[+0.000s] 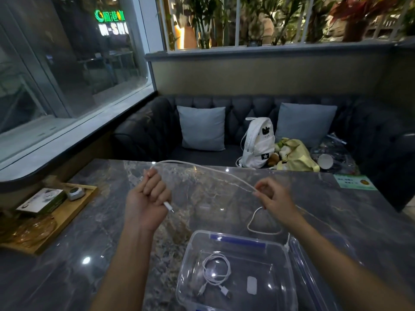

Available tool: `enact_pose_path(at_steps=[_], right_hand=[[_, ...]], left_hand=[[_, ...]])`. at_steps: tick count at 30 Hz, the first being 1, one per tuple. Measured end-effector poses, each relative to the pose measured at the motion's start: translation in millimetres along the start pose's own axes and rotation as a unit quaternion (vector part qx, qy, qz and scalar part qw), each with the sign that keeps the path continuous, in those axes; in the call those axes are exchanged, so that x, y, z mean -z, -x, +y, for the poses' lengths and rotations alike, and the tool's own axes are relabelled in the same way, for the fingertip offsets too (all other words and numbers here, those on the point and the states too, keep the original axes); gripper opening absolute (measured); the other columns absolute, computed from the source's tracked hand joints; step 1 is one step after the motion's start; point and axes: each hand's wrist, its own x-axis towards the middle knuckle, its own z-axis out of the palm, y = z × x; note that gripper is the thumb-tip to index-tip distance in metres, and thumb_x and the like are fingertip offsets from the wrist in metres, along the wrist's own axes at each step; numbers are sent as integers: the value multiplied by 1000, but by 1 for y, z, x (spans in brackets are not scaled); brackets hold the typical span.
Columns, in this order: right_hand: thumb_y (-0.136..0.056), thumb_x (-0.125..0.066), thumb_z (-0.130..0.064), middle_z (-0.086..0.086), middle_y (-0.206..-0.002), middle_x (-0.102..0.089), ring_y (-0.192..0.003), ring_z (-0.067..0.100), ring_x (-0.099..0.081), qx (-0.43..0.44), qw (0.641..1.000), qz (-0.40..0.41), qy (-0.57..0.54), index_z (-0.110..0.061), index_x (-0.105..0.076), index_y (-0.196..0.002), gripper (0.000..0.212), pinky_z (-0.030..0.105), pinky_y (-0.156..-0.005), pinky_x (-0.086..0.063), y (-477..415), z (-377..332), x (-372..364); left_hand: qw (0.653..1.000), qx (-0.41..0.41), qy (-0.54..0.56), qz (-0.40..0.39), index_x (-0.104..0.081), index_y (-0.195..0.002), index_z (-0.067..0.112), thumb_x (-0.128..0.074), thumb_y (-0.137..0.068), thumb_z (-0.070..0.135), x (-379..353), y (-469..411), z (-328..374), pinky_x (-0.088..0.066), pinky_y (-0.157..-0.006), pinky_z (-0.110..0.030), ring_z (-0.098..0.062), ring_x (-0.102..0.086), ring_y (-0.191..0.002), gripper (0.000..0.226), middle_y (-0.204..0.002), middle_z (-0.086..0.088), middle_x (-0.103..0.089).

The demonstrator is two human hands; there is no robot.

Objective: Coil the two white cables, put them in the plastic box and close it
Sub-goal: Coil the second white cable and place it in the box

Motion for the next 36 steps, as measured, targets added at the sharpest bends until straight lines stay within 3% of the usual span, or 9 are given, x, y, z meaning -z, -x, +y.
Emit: enact_pose_path(at_steps=[3,6,10,13,16,20,27,31,36], right_hand=[[-83,-64,-8,-7,-76,-60,-70,13,-59,31,999,28,19,-33,-55,-78,27,27,-60,-48,7,0,-4],[-82,-63,-2,4,-76,-61,-63,23,-57,124,981,71,133,-14,-62,-82,12,37,-57,-47,11,-10,-5],[-61,-76,5,7,-64,-62,-44,26,-57,267,885,26,382,-9,-62,-69,20,28,-34,-43,15,-32,-10],[-58,-76,3,3,-60,-62,-48,22,-58,340,860,-43,379,-10,-63,-65,20,25,-36,-42,19,-49,-17],[-71,-69,-4,4,-62,-62,-52,22,-57,379,852,-79,352,-9,-63,-66,9,26,-42,-43,22,-64,-24],[-84,-47,-20,4,-64,-62,-54,20,-56,399,860,-81,309,-9,-61,-70,23,25,-44,-41,24,-85,-29],[-88,-42,-23,11,-67,-63,-56,25,-57,340,908,-42,239,-2,-61,-75,31,30,-50,-40,18,-109,-26],[-91,-50,-20,15,-70,-64,-59,31,-59,291,923,-4,252,0,-60,-76,27,33,-52,-40,13,-106,-22],[-92,-52,-21,14,-74,-64,-64,31,-59,244,931,6,272,-1,-60,-79,26,35,-56,-40,11,-93,-25]], left_hand=[[998,-53,14,21,-51,-69,17,-43,-87,15,-1,3,13,-14,-36,-21,-5,-12,-42,20,-45,7,-30],[997,-66,-26,41,-55,-69,18,-30,-95,14,-1,4,13,-21,-37,-20,-5,-12,-43,36,-46,7,-39],[985,-57,-145,75,-51,-71,15,-33,-94,18,-5,5,-5,-20,-35,-12,-3,-16,-37,29,-45,9,-38],[949,-51,-295,95,-46,-74,11,-31,-97,15,-4,3,-18,-31,-35,-14,-2,-35,-34,28,-46,8,-41],[915,-34,-387,108,-50,-74,9,-31,-100,16,-3,4,-25,-49,-44,-21,-9,-55,-42,32,-49,2,-54],[905,22,-416,89,-53,-74,6,-32,-100,17,-5,5,-35,-59,-57,-33,-21,-69,-57,35,-58,-8,-69],[891,103,-440,45,-57,-72,4,-38,-95,8,-7,11,-51,-57,-54,-28,-21,-67,-51,30,-56,-11,-68],[928,121,-353,-5,-51,-73,3,-44,-84,16,-11,14,-51,-38,-37,-17,-9,-38,-30,19,-41,-2,-49],[943,162,-291,-16,-56,-72,4,-41,-85,19,-10,13,-48,-16,-35,-13,-1,-24,-27,25,-36,7,-33]])
